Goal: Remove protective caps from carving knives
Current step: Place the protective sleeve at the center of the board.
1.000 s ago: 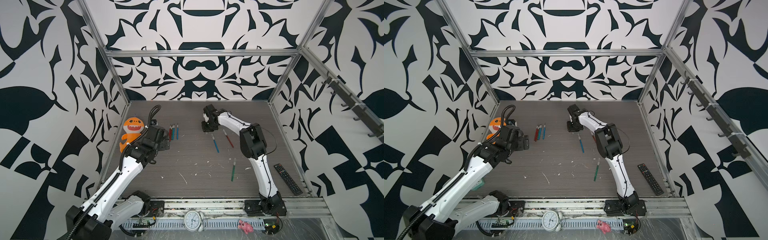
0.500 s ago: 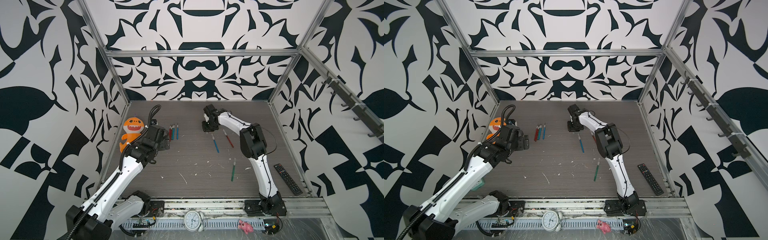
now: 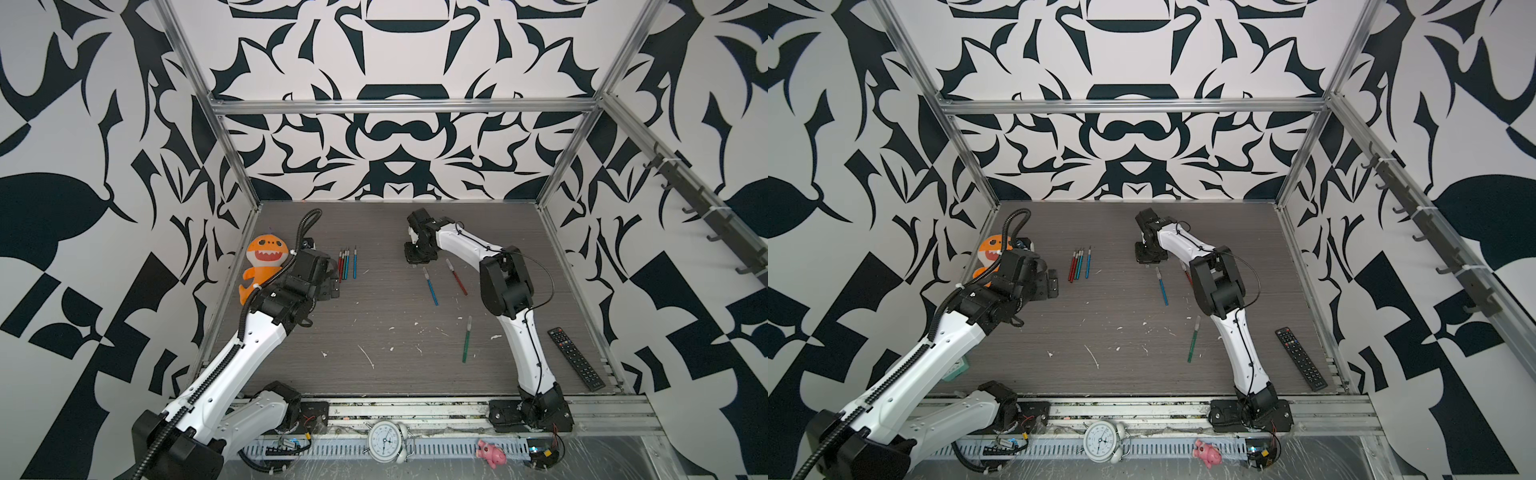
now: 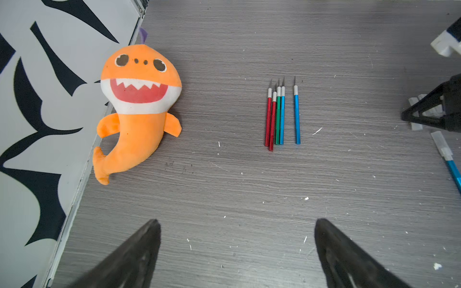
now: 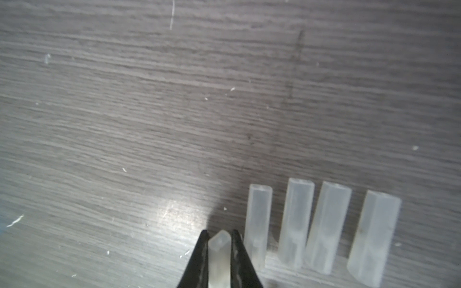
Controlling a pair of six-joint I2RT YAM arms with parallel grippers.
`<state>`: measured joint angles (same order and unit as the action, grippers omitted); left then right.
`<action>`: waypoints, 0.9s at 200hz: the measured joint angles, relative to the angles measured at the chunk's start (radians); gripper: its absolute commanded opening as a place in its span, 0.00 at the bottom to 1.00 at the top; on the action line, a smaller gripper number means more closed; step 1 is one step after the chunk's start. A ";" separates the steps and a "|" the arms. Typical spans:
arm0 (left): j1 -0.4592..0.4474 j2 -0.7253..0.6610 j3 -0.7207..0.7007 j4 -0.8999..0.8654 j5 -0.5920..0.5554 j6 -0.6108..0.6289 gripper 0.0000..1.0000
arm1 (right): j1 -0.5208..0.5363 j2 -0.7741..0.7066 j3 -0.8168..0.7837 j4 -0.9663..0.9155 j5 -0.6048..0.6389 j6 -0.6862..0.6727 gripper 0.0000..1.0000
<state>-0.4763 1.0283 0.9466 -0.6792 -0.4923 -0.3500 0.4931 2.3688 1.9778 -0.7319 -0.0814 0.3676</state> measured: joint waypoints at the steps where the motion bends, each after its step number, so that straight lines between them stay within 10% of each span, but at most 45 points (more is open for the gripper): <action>1: 0.000 0.000 0.000 0.000 0.000 0.000 1.00 | 0.000 0.000 0.000 0.000 0.000 0.000 0.20; 108: 0.000 0.001 0.006 -0.007 0.001 0.000 0.99 | -0.001 -0.037 0.058 -0.057 0.008 0.007 0.45; 180: -0.002 -0.012 0.105 -0.145 0.084 -0.025 0.99 | -0.001 -0.511 -0.122 -0.034 0.047 0.010 0.67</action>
<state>-0.4782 1.0161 1.0512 -0.8238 -0.4088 -0.3748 0.4923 1.8580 1.8557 -0.7658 -0.0341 0.3771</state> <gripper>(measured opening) 0.994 0.649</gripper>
